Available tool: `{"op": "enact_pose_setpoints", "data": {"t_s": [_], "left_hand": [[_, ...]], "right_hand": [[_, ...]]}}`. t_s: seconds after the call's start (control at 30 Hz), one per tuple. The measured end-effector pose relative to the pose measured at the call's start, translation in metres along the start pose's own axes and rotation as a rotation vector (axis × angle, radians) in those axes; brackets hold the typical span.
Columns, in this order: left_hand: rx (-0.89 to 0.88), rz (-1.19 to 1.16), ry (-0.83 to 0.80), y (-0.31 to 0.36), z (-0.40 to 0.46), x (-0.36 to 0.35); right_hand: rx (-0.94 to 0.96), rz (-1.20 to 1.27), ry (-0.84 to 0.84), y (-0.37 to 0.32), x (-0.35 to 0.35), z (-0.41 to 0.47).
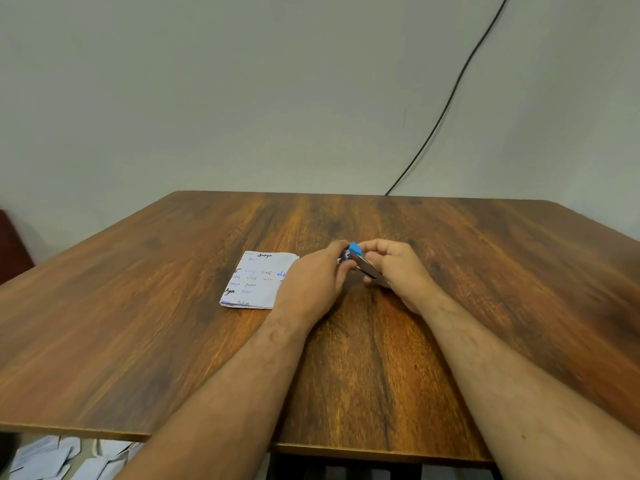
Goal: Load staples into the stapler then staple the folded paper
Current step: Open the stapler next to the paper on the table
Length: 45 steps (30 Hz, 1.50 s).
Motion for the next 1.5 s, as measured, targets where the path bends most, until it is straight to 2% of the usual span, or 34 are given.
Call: {"op": "enact_pose_setpoints", "data": {"t_s": [0.17, 0.3, 0.47, 0.8, 1.1, 1.23, 1.3, 1.37, 1.5], "left_hand": [[0.018, -0.047, 0.045, -0.005, -0.001, 0.000], [0.009, -0.201, 0.088, -0.010, -0.004, 0.003], [0.034, -0.323, 0.123, -0.015, -0.004, 0.005], [0.040, -0.274, 0.073, -0.016, -0.002, 0.001], [0.109, -0.233, 0.054, -0.016, -0.003, 0.000], [0.117, -0.141, -0.095, -0.013, -0.004, -0.006], [0.116, -0.107, -0.119, -0.012, -0.003, -0.007], [0.125, -0.092, -0.089, -0.012, -0.003, -0.005], [0.093, -0.158, 0.099, -0.012, -0.002, 0.004]], "right_hand": [[0.009, 0.099, -0.004, 0.005, -0.008, 0.001], [0.059, 0.063, -0.084, 0.007, -0.010, -0.003], [0.082, 0.079, -0.061, 0.008, -0.008, 0.000], [0.103, 0.139, 0.019, 0.008, -0.004, -0.002], [0.113, 0.042, 0.068, 0.009, -0.006, 0.001], [0.042, 0.274, 0.129, 0.017, 0.006, 0.010], [0.045, 0.273, 0.117, 0.018, 0.007, 0.010], [0.072, 0.230, 0.109, 0.014, 0.005, 0.007], [0.076, 0.217, 0.092, 0.010, 0.005, 0.001]]}}
Point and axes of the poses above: each hand's wrist, its own z-axis towards the middle knuckle, its own x-axis out of the back of the hand, y = z × x, the point moved 6 cm from there along z, towards the middle knuckle, and after that the axes turned 15 degrees about -x, right-handed, at the moved point
